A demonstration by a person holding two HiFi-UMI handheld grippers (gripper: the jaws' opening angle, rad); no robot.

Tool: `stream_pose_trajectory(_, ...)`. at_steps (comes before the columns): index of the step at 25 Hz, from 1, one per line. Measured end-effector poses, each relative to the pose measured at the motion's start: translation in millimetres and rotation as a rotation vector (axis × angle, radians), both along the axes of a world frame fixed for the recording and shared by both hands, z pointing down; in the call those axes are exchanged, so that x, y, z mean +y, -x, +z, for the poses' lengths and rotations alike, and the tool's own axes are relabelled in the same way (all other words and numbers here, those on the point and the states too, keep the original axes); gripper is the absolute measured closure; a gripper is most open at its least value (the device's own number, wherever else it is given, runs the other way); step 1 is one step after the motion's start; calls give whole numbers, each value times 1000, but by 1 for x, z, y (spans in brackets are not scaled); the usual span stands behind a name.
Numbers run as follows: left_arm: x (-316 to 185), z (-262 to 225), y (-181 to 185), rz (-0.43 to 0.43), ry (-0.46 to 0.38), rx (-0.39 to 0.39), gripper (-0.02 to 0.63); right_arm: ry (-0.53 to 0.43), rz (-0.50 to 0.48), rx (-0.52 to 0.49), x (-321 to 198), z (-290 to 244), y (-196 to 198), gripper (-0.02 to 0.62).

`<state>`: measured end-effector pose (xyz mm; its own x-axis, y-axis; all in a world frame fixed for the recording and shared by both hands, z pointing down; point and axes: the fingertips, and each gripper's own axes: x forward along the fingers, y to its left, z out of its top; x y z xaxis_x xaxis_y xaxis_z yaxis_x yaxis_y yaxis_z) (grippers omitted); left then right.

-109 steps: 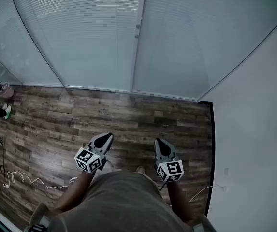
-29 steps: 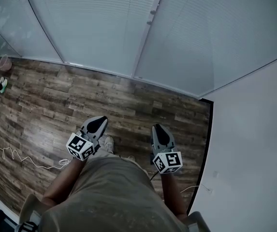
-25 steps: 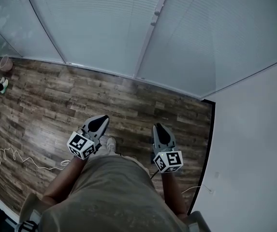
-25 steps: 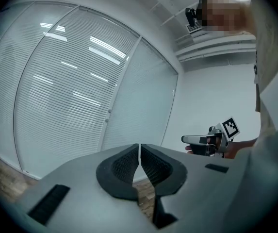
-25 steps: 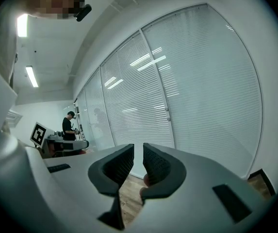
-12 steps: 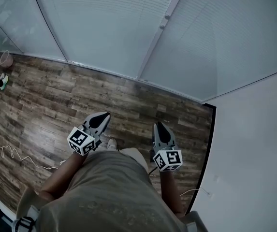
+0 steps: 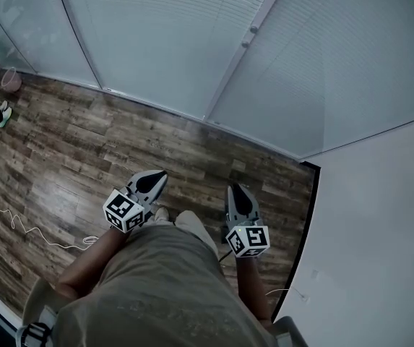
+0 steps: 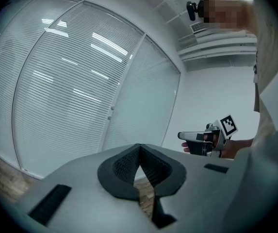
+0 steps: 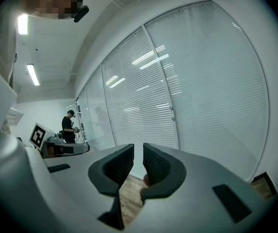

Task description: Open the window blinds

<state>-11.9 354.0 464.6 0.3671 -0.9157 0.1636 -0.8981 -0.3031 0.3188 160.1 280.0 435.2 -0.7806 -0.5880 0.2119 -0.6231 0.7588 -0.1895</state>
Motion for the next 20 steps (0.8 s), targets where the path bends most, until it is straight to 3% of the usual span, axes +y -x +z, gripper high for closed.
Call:
stream_pose_trajectory(9, -19, -13, -43, -59, 3, 34, 591, -3, -39, 11, -21, -19, -40, 551)
stream_pose_trajectory(14, -29, -20, -85, -45, -8, 11, 591, 14, -58, 22, -34, -18, -71, 551)
stream_pose_trajectory(20, -18, -6, -99, -96, 14, -3, 591, 22, -104, 32, -33, -6, -88, 551)
